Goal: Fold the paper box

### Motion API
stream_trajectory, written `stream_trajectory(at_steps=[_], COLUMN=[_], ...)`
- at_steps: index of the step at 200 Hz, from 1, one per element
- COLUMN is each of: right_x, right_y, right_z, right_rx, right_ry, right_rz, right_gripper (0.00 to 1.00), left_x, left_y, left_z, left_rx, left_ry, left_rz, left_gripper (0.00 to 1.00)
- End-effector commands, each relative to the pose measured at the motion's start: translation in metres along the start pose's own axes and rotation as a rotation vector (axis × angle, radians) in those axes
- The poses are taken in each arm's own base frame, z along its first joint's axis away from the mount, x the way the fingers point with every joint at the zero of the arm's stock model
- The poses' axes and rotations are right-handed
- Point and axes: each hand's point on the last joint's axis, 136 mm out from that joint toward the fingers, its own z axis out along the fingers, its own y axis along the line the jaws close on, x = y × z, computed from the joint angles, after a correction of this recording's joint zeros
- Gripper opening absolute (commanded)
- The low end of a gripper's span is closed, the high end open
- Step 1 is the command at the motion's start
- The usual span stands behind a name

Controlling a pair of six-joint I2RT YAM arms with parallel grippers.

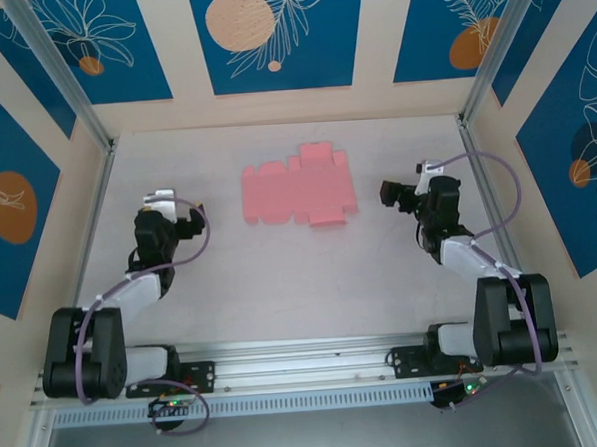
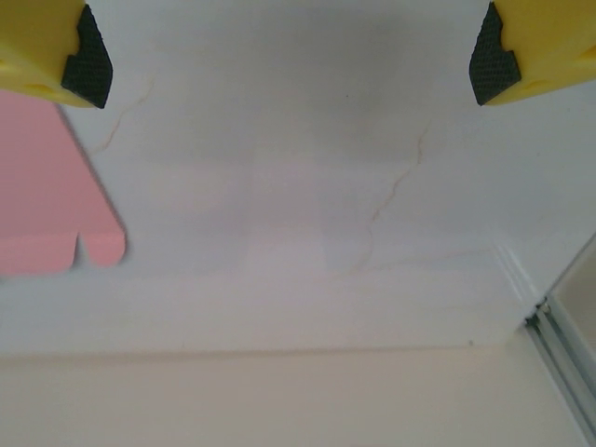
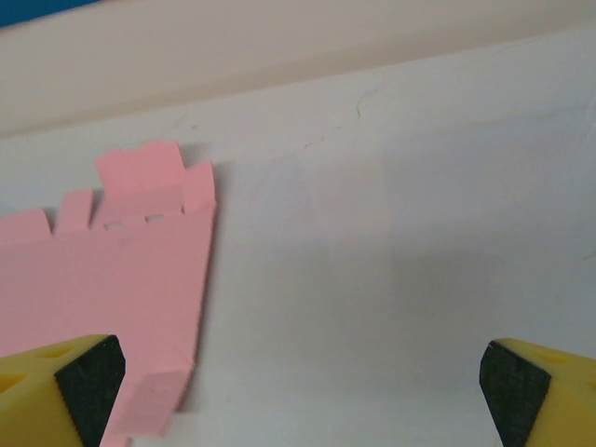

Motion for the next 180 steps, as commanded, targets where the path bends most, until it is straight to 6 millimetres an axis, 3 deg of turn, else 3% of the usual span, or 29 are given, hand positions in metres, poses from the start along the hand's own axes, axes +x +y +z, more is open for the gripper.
stream_trajectory(at_steps=[1, 15, 30, 76, 103, 117, 141, 180], right_x=[0.009, 0.011, 0.017, 0.038, 0.057, 0.066, 0.086, 0.124], right_y=[0.012, 0.033, 0.059, 0.150, 0.192, 0.203, 0.217, 0.207], right_z=[-0.007, -0.005, -0.002, 0.017, 0.031, 0.037, 0.044, 0.043], right_rx=[-0.005, -0.061, -0.111, -0.235, -0.282, -0.274, -0.271, -0.215], right_ry=[0.151, 0.213, 0.281, 0.501, 0.618, 0.659, 0.726, 0.812], right_rz=[0.161, 0.193, 0.212, 0.225, 0.237, 0.242, 0.260, 0.292], right_gripper=[0.99, 1.00, 0.92, 0.58, 0.40, 0.34, 0.31, 0.30], left_x=[-0.023, -0.030, -0.035, -0.040, -0.042, -0.039, -0.037, -0.036], left_y=[-0.006, -0.015, -0.033, -0.068, -0.087, -0.097, -0.115, -0.153], left_z=[0.001, 0.008, 0.017, 0.057, 0.081, 0.094, 0.108, 0.127], left_rx=[0.034, 0.084, 0.173, 0.289, 0.365, 0.405, 0.457, 0.555], left_ry=[0.013, 0.044, 0.072, 0.198, 0.244, 0.292, 0.341, 0.397], left_rz=[-0.153, -0.236, -0.283, -0.360, -0.341, -0.335, -0.309, -0.147], left_gripper=[1.00, 1.00, 1.00, 1.00, 1.00, 1.00, 1.00, 1.00])
